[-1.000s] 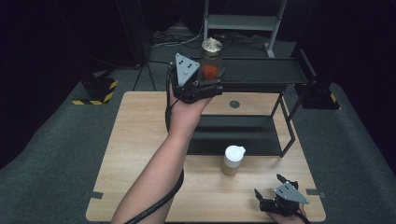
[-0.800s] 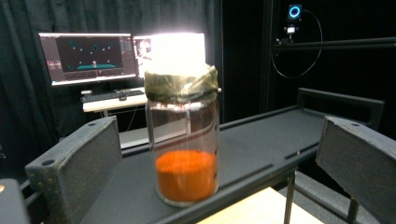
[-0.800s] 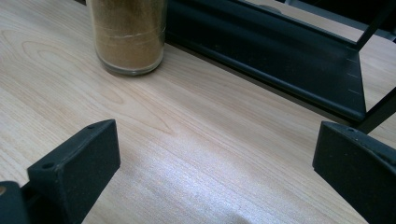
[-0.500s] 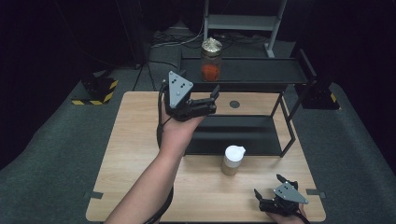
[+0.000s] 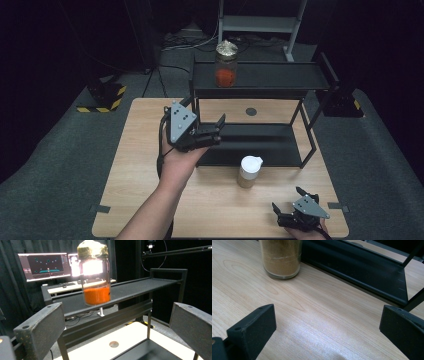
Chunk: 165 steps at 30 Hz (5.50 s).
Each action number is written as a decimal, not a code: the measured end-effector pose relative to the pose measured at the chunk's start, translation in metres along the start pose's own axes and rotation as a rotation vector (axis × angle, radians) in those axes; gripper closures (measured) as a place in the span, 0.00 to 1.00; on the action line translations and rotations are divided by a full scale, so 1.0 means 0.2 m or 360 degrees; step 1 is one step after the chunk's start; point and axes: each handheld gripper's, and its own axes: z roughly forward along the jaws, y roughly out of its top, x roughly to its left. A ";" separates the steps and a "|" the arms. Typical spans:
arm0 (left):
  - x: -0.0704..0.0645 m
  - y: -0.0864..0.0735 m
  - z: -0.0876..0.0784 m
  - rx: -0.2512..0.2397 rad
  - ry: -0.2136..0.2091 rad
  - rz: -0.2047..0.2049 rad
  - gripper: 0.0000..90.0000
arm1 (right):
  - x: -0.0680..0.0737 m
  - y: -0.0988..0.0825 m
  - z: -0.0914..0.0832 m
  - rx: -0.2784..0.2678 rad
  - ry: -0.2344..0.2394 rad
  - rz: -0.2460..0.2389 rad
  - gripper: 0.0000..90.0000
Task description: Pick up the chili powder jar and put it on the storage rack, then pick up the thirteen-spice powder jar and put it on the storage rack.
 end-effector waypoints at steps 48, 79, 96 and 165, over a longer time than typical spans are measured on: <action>-0.01 -0.87 -0.38 0.0497 -0.0005 -0.0036 0.00 | 0.02 0.01 0.00 0.0011 -0.0026 -0.0001 0.00; -0.05 -0.95 -0.41 0.0710 0.0027 0.0127 0.01 | 0.06 0.01 -0.02 -0.0075 0.0017 -0.0076 0.01; -0.07 -0.95 -0.41 0.0725 0.0019 0.0163 0.01 | 0.11 0.09 0.01 -0.0195 0.0085 -0.0028 0.00; -0.02 -0.98 -0.44 0.0654 -0.0034 0.0120 0.01 | 0.16 0.16 0.46 -0.0392 0.0196 0.0318 0.33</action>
